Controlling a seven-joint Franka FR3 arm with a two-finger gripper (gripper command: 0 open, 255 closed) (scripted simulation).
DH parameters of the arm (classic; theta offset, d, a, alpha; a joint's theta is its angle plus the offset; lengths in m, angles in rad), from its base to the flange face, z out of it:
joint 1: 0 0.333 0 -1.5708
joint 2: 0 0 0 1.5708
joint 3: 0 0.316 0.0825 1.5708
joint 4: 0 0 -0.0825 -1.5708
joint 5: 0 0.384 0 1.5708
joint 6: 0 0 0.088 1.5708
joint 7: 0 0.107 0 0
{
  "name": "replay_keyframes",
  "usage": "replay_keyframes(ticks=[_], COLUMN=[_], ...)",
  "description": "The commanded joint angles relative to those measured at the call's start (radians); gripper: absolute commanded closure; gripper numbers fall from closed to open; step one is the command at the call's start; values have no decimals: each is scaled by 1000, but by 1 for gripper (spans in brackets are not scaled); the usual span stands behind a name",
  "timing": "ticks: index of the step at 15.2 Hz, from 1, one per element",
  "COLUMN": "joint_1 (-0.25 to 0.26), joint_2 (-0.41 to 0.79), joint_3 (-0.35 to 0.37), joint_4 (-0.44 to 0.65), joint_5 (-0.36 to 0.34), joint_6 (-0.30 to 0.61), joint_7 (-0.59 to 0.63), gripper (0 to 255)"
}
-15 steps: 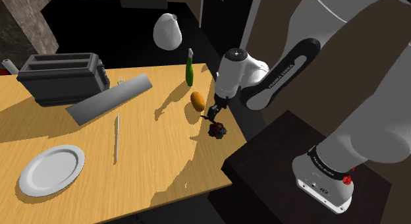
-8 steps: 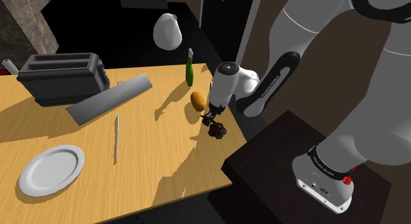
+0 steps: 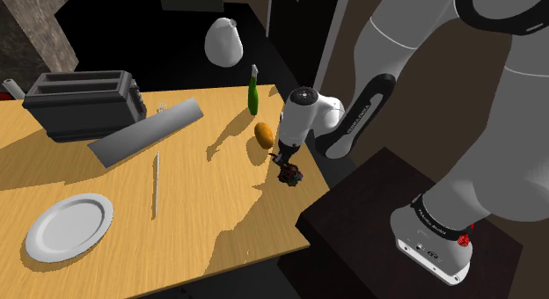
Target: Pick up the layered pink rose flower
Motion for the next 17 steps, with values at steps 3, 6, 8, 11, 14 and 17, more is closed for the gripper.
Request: replay_keyframes(ticks=[3, 6, 8, 11, 14, 17], joint_1=[0, -2, -24, -57, -87, -113], joint_2=[1, -1, -34, -83, -131, -179], joint_3=[0, 0, 27, 68, 107, 143], joint_4=[0, -2, -15, -34, -50, -63], joint_5=[0, 0, 27, 71, 121, 175], joint_6=[0, 0, -22, -54, -86, -118], joint_7=[0, -2, -28, -70, -115, -162], gripper=[255, 255, 255, 255, 255, 255])
